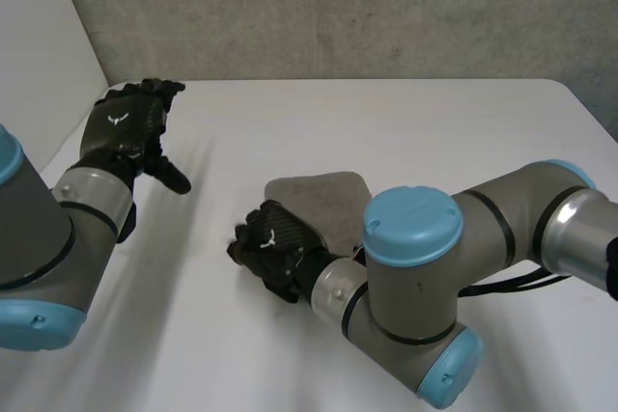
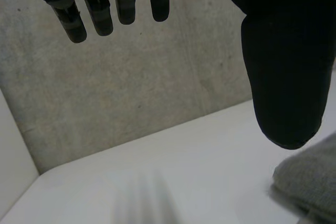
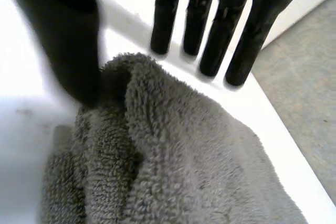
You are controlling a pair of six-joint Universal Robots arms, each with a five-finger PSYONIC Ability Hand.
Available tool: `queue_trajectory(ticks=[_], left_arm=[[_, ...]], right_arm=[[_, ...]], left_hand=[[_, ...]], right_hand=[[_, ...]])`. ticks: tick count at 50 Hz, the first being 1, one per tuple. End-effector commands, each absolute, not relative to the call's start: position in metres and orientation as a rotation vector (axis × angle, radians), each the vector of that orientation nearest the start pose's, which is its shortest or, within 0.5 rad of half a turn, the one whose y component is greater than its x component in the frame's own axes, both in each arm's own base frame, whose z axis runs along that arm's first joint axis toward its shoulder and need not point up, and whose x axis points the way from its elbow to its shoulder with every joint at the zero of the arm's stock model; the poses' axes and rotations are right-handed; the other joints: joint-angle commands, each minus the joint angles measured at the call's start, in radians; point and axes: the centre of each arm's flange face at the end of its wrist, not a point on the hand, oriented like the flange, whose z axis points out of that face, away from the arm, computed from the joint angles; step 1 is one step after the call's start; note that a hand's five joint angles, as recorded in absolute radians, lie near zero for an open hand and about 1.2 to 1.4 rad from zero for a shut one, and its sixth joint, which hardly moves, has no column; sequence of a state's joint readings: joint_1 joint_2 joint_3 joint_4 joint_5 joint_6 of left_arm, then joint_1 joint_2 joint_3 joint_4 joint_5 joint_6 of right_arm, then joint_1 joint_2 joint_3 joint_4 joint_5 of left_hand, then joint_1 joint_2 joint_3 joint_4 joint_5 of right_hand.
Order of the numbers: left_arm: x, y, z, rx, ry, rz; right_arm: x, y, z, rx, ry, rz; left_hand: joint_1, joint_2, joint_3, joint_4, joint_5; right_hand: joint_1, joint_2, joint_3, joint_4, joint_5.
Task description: Fold the towel.
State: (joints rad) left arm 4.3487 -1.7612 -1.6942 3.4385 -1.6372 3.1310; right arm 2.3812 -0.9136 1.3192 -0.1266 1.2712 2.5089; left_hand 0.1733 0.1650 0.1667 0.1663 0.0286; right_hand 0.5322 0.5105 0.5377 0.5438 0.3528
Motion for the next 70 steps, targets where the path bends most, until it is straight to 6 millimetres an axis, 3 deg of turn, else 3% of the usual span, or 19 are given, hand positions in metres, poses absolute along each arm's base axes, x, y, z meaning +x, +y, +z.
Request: queue_trajectory(ticks=[1,9,14,16,24,33,38,39,41,42,44,47,48,49,51,52,56,59,70], left_arm=[[-0.256,-0.272,0.26,0.357,2.413,-2.405],[-0.303,-0.258,0.249,0.501,2.58,-2.357],[-0.328,-0.248,0.215,0.575,2.754,-2.188],[-0.336,-0.242,0.184,0.604,2.861,-2.024],[-0.33,-0.237,0.127,0.575,2.9,-1.748],[-0.327,-0.235,0.114,0.607,2.888,-1.686],[-0.329,-0.237,0.133,0.614,2.849,-1.768],[-0.33,-0.238,0.15,0.609,2.821,-1.838],[-0.33,-0.238,0.17,0.602,2.791,-1.916],[-0.33,-0.237,0.189,0.594,2.759,-1.992],[-0.328,-0.236,0.21,0.578,2.723,-2.074],[-0.325,-0.234,0.255,0.538,2.636,-2.253],[-0.321,-0.231,0.277,0.522,2.59,-2.326],[-0.321,-0.231,0.277,0.522,2.589,-2.327],[-0.311,-0.225,0.312,0.506,2.499,-2.424],[-0.311,-0.225,0.312,0.506,2.499,-2.424],[-0.279,-0.231,0.352,0.443,2.37,-2.444],[-0.262,-0.233,0.363,0.418,2.339,-2.401],[-0.254,-0.229,0.367,0.401,2.348,-2.38]], right_arm=[[0.371,-0.198,0.215,-1.149,1.742,-1.719],[0.311,-0.244,0.228,-0.754,1.989,-1.687],[0.298,-0.256,0.212,-0.73,2.099,-1.614],[0.299,-0.26,0.203,-0.735,2.124,-1.585],[0.306,-0.271,0.153,-0.783,2.255,-1.418],[0.31,-0.278,0.12,-0.955,2.288,-1.393],[0.314,-0.277,0.136,-0.972,2.239,-1.439],[0.314,-0.277,0.136,-0.971,2.239,-1.439],[0.314,-0.277,0.175,-0.95,2.154,-1.561],[0.314,-0.277,0.176,-0.95,2.154,-1.562],[0.309,-0.277,0.222,-0.876,2.067,-1.703],[0.306,-0.276,0.243,-0.834,2.024,-1.756],[0.3,-0.277,0.263,-0.779,1.987,-1.813],[0.291,-0.279,0.284,-0.714,1.959,-1.878],[0.28,-0.281,0.301,-0.654,1.944,-1.932],[0.271,-0.282,0.315,-0.602,1.933,-1.985],[0.256,-0.281,0.332,-0.537,1.939,-2.063],[0.246,-0.276,0.34,-0.512,1.976,-2.082],[0.24,-0.272,0.333,-0.528,2.055,-2.036]], left_hand=[[0.001,0.01,0.008,0.008,-0.029],[0.001,0.01,0.008,0.008,-0.029],[0.001,0.01,0.008,0.008,-0.029],[0.001,0.01,0.008,0.008,-0.029],[0.001,0.01,0.008,0.008,-0.029],[0.001,0.01,0.008,0.008,-0.029],[0.001,0.01,0.008,0.008,-0.029],[0.001,0.01,0.008,0.008,-0.029],[0.001,0.01,0.008,0.008,-0.029],[0.001,0.01,0.008,0.008,-0.029],[0.001,0.01,0.008,0.008,-0.029],[0.001,0.01,0.008,0.008,-0.029],[0.001,0.01,0.008,0.008,-0.029],[0.001,0.01,0.008,0.008,-0.029],[0.001,0.01,0.008,0.008,-0.029],[0.001,0.01,0.008,0.008,-0.029],[0.001,0.01,0.008,0.008,-0.029],[0.001,0.01,0.008,0.008,-0.029],[0.001,0.01,0.008,0.008,-0.029]], right_hand=[[-0.358,-0.336,-0.363,-0.369,-0.353],[-0.358,-0.336,-0.363,-0.369,-0.353],[-0.358,-0.336,-0.363,-0.369,-0.353],[-0.358,-0.336,-0.363,-0.369,-0.353],[-0.358,-0.336,-0.363,-0.369,-0.353],[-0.358,-0.336,-0.363,-0.369,-0.353],[-0.358,-0.336,-0.363,-0.369,-0.353],[-0.358,-0.336,-0.363,-0.369,-0.353],[-0.358,-0.336,-0.363,-0.369,-0.353],[-0.358,-0.336,-0.363,-0.369,-0.353],[-0.358,-0.336,-0.363,-0.369,-0.353],[-0.358,-0.336,-0.363,-0.369,-0.353],[-0.358,-0.336,-0.363,-0.369,-0.353],[-0.358,-0.336,-0.363,-0.369,-0.353],[-0.358,-0.336,-0.363,-0.369,-0.353],[-0.358,-0.336,-0.363,-0.369,-0.353],[-0.358,-0.336,-0.363,-0.369,-0.353],[-0.358,-0.336,-0.363,-0.369,-0.353],[-0.358,-0.336,-0.363,-0.369,-0.353]])
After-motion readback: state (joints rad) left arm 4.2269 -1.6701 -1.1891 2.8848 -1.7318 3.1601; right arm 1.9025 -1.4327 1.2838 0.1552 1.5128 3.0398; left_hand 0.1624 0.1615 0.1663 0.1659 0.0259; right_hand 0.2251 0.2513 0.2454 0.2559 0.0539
